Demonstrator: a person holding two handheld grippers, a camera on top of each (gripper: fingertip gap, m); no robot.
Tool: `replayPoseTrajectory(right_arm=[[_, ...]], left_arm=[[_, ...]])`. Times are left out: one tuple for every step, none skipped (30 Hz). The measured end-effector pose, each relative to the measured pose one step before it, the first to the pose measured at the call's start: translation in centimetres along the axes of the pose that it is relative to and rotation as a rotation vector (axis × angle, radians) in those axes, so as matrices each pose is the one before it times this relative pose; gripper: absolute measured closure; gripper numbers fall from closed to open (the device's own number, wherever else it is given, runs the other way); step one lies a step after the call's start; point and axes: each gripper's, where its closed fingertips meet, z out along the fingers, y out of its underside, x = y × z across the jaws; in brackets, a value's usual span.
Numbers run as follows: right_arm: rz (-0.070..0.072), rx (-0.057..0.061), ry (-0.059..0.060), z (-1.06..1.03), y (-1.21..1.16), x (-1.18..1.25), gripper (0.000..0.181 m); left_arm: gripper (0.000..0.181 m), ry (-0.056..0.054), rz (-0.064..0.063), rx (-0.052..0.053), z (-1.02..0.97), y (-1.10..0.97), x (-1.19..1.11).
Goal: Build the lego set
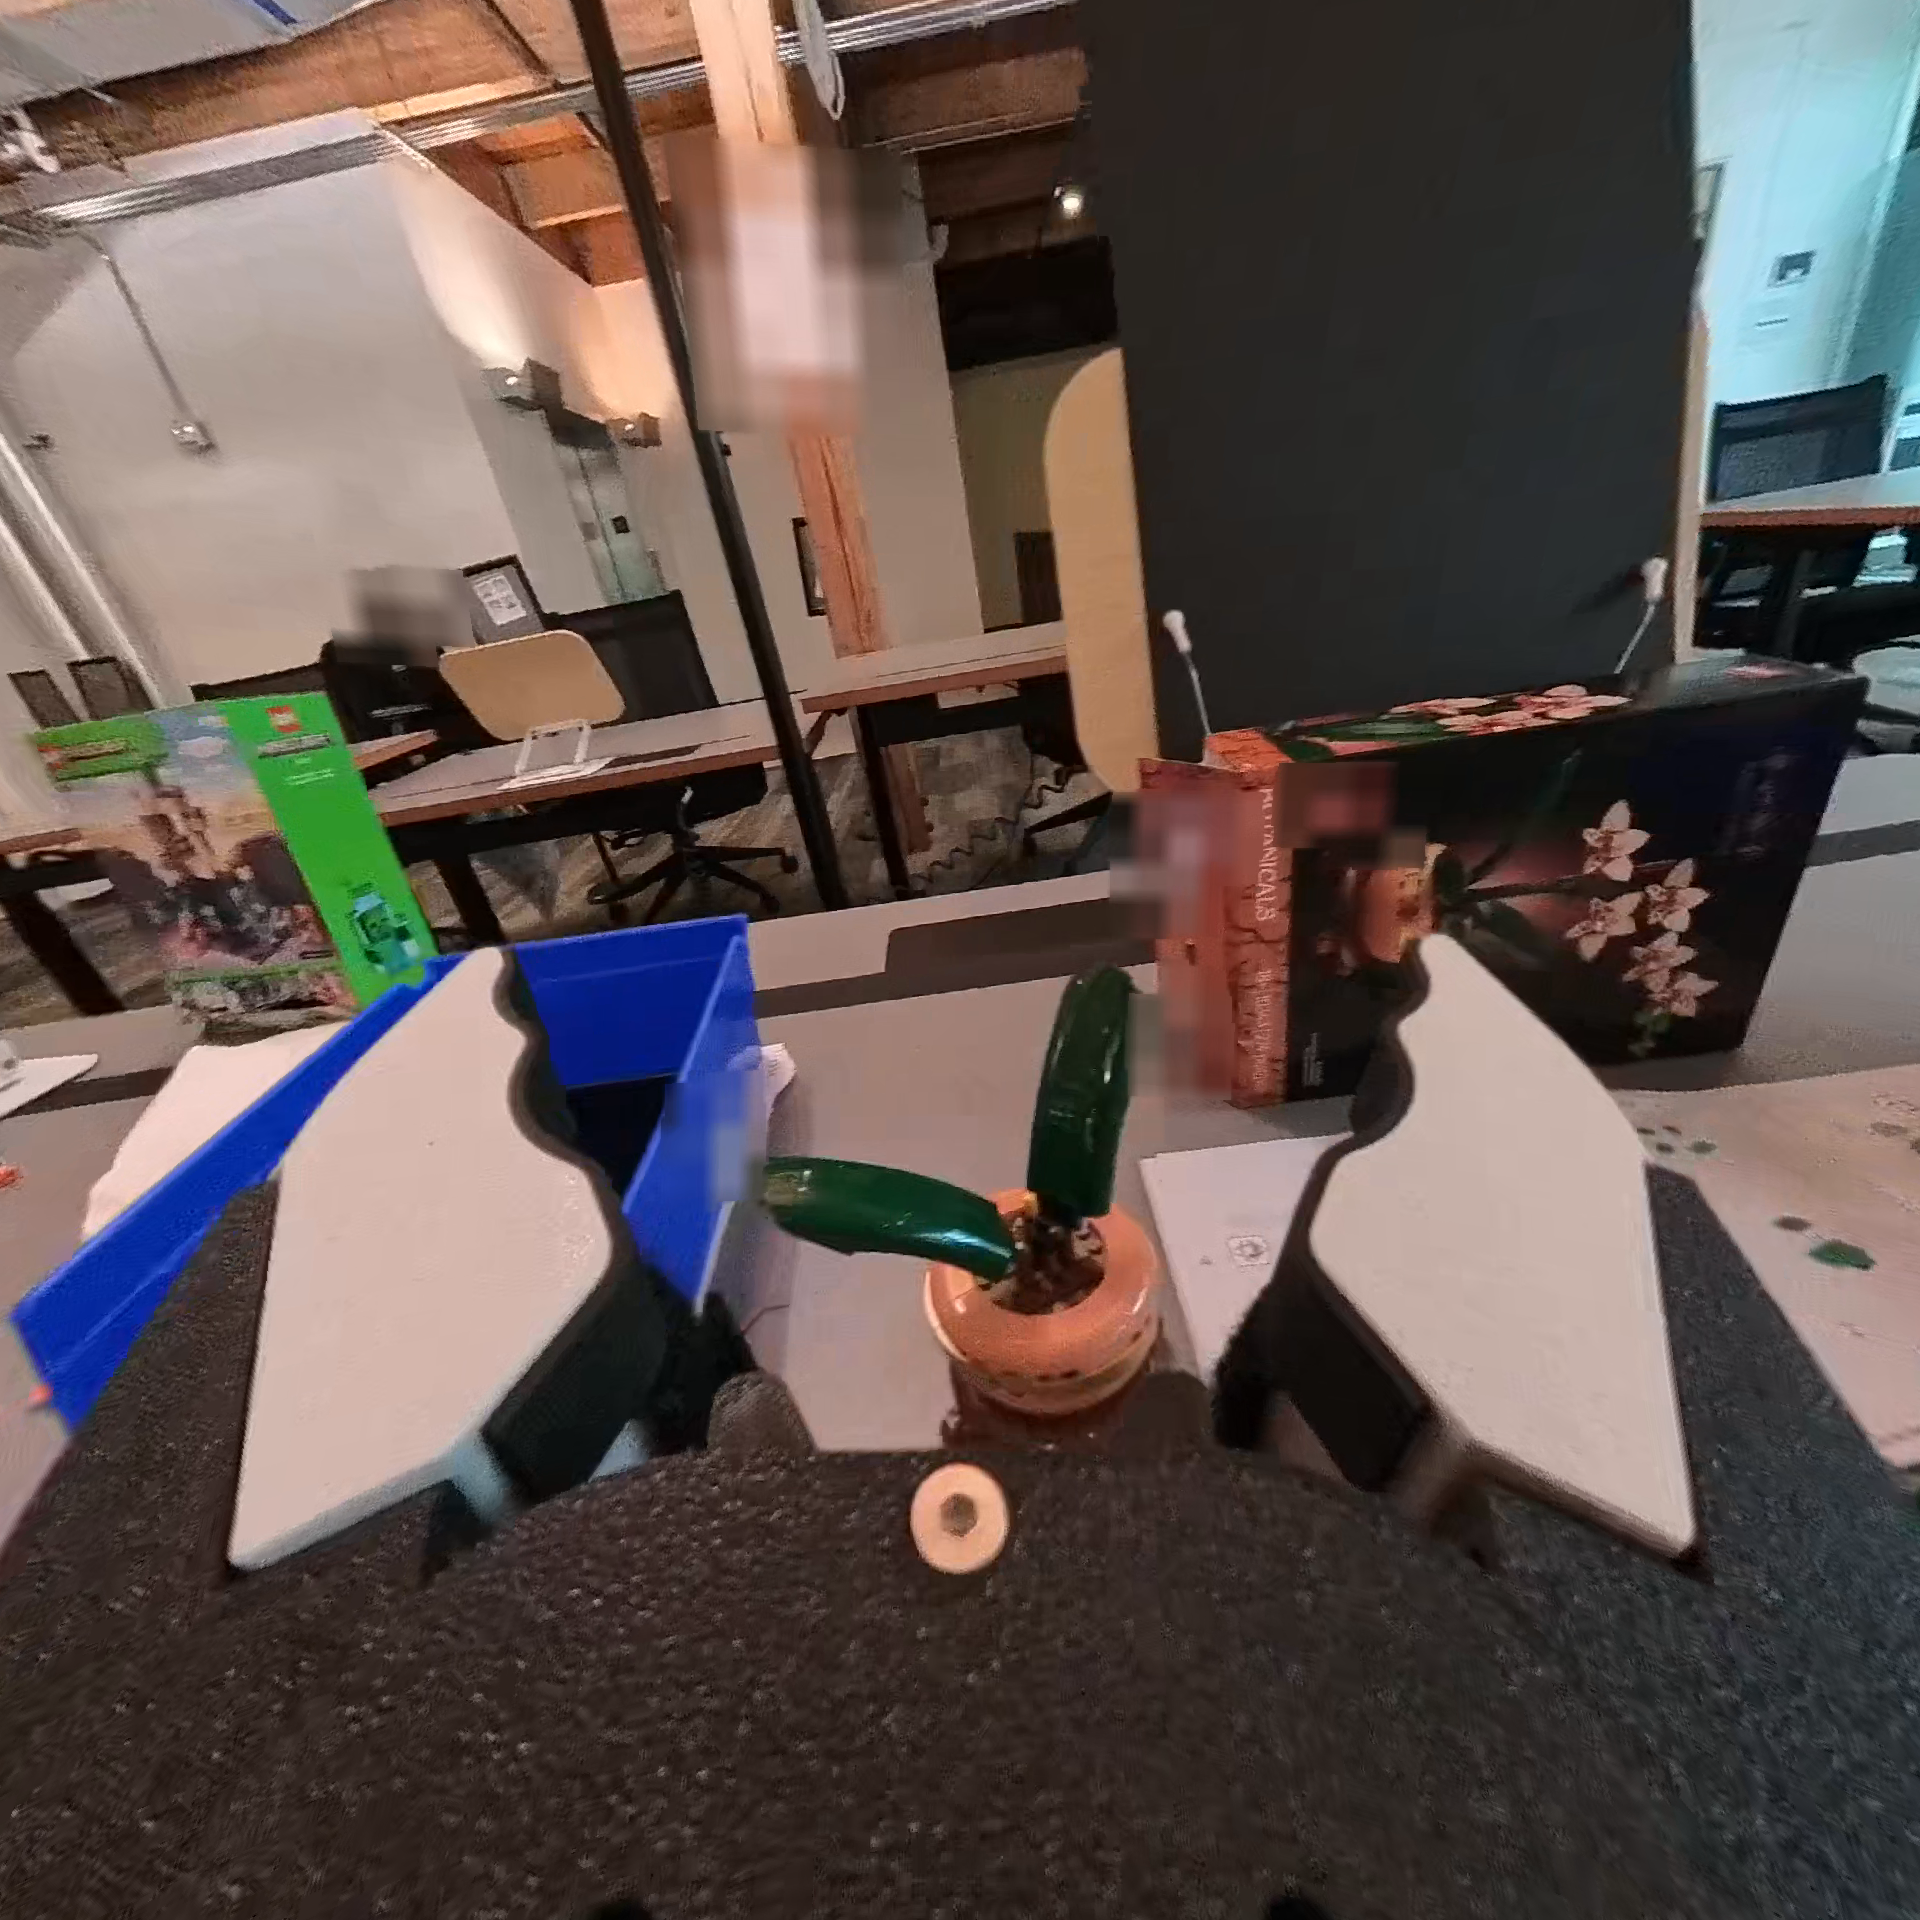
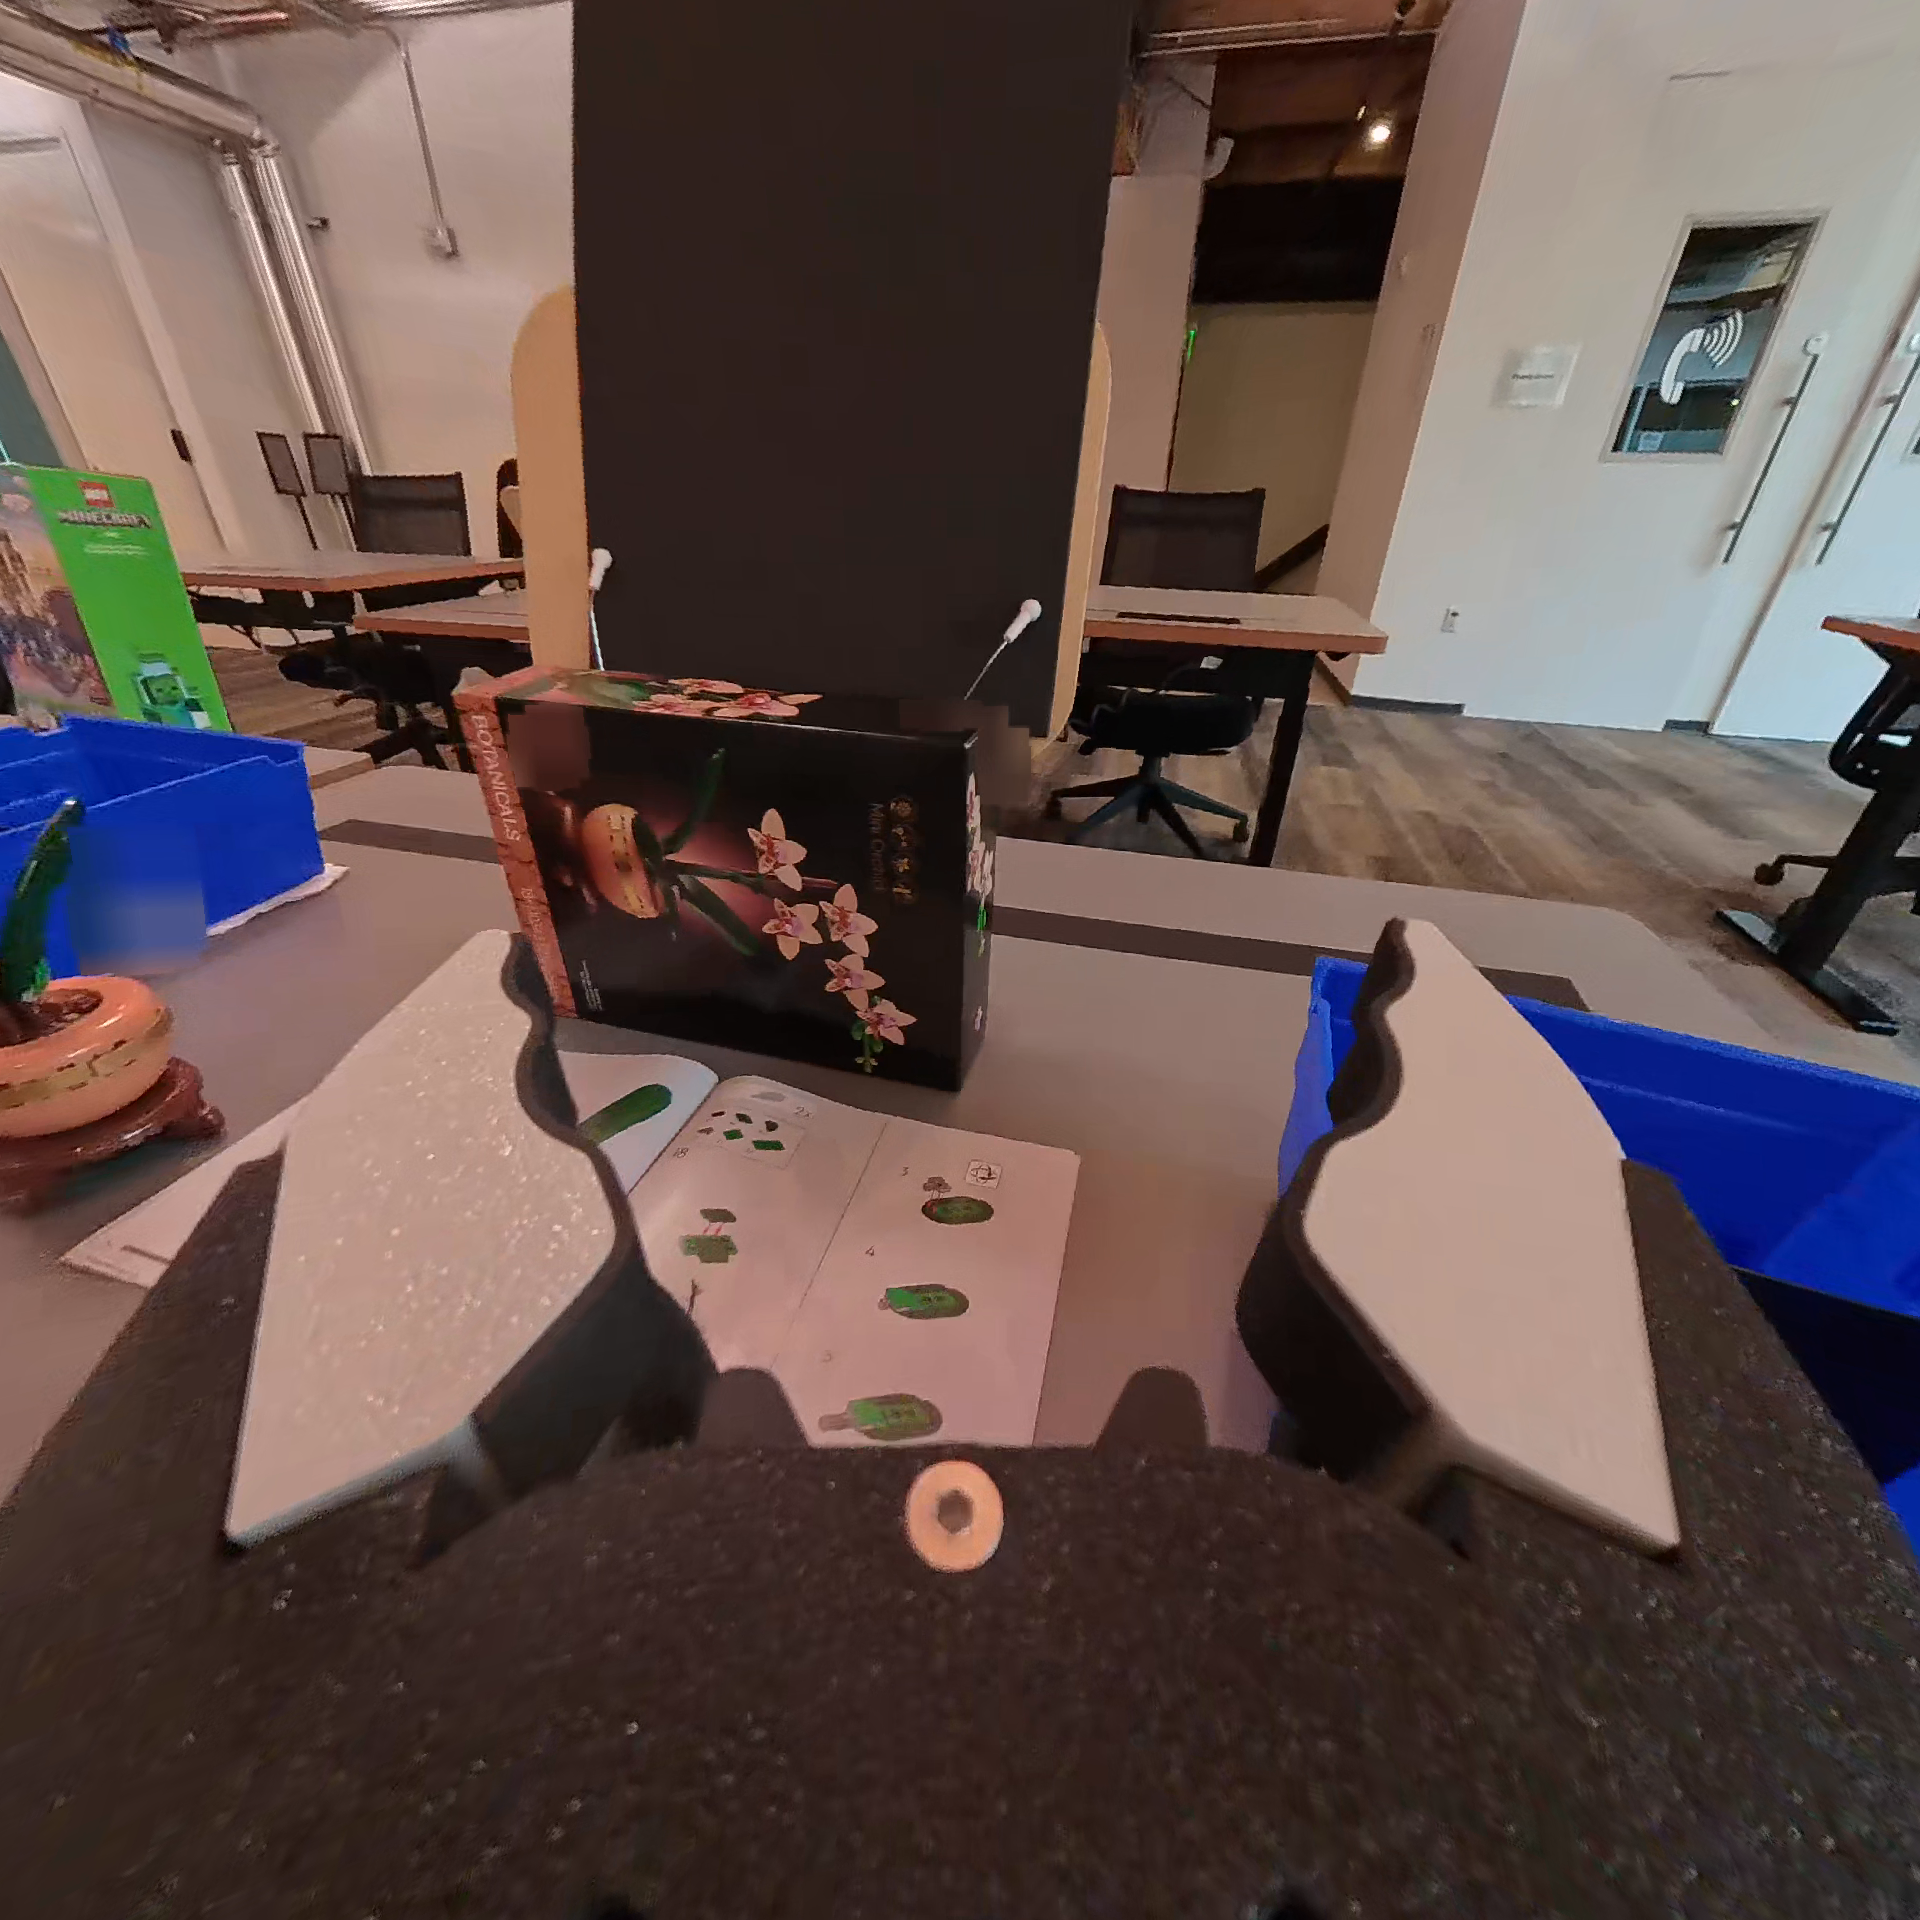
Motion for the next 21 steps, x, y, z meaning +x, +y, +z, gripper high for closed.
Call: replayPoseTrajectory(right_arm=[[-0.0132, -0.0051, -0.0072, -0.44, -0.047, -0.354, 0.042], [-0.0104, -0.0155, -0.0057, -0.399, 0.094, -0.316, 0.042], [-0.0145, -0.0197, -0.0059, -0.422, 0.168, -0.295, 0.042], [-0.0164, -0.0192, -0.0061, -0.492, 0.154, -0.232, 0.042], [-0.0144, -0.0134, -0.0041, -0.6, 0.048, -0.138, 0.043], [-0.0103, -0.0067, 0.0043, -0.75, -0.09, 0.083, 0.044], [-0.0104, 0.0013, 0.0136, -0.889, -0.235, 0.323, 0.044], [-0.0104, 0.0019, 0.0231, -1.017, -0.256, 0.608, 0.046], [-0.0106, -0.0025, 0.0343, -1.062, -0.179, 0.94, 0.048], [-0.0151, -0.011, 0.0445, -1.08, 0.005, 1.208, 0.049], [-0.0239, -0.0158, 0.0469, -1.031, 0.213, 1.353, 0.052], [-0.023, -0.0221, 0.046, -0.911, 0.482, 1.371, 0.056], [-0.0195, -0.0292, 0.0338, -0.689, 0.785, 1.185, 0.061], [-0.004, -0.0315, 0.0151, -0.426, 1.006, 0.841, 0.064], [0.014, -0.0315, -0.0046, -0.171, 1.144, 0.433, 0.064], [0.0228, -0.0265, -0.0185, 0.012, 1.118, 0.09, 0.066], [0.0325, -0.0241, -0.03, 0.173, 1.004, -0.267, 0.071], [0.0323, -0.0324, -0.0463, 0.306, 0.97, -0.697, 0.083], [0.0235, -0.0418, -0.05, 0.502, 0.959, -0.864, 0.094], [0.0091, -0.037, -0.0231, 0.761, 0.828, -0.537, 0.101], [-0.0093, -0.0416, 0.0294, 0.887, 0.871, 0.192, 0.104]], left_arm=[[0.034, -0.0195, -0.0052, 0.0071, -0.537, -0.099, -0.94], [0.034, -0.0162, -0.002, 0.0006, -0.474, 0.018, -0.842], [0.034, -0.0108, 0.0018, -0.0082, -0.397, 0.173, -0.71], [0.035, -0.0048, 0.0027, -0.0136, -0.333, 0.3, -0.571], [0.035, 0.0002, -0.0018, -0.016, -0.31, 0.352, -0.424], [0.036, 0.0084, -0.0051, -0.0159, -0.29, 0.352, -0.21], [0.036, 0.0139, -0.0038, -0.0155, -0.296, 0.351, -0.031], [0.035, 0.0092, -0.0009, -0.0135, -0.281, 0.324, -0.005], [0.035, 0.0003, 0.0047, -0.0106, -0.25, 0.283, -0.046], [0.035, -0.0034, 0.0112, -0.0098, -0.221, 0.244, -0.06], [0.035, -0.0025, 0.0107, -0.0094, -0.177, 0.186, -0.019], [0.035, 0.0013, 0.0043, -0.0059, -0.136, 0.083, 0.066], [0.035, 0.0078, -0.0022, -0.0002, -0.11, -0.01, 0.181], [0.035, 0.0153, -0.0057, 0.0026, -0.096, -0.052, 0.339], [0.036, 0.0202, -0.0083, 0.001, -0.054, -0.007, 0.459], [0.037, 0.0193, -0.0079, -0.003, -0.011, 0.07, 0.491], [0.038, 0.0155, -0.0019, -0.0082, 0.05, 0.172, 0.461], [0.039, 0.0117, 0.0043, -0.0123, 0.107, 0.225, 0.424], [0.039, 0.0063, 0.0058, -0.0125, 0.165, 0.205, 0.33], [0.039, 0.0013, 0.0057, -0.009, 0.166, 0.14, 0.231], [0.039, -0.0001, 0.0047, -0.0053, 0.166, 0.084, 0.187]])
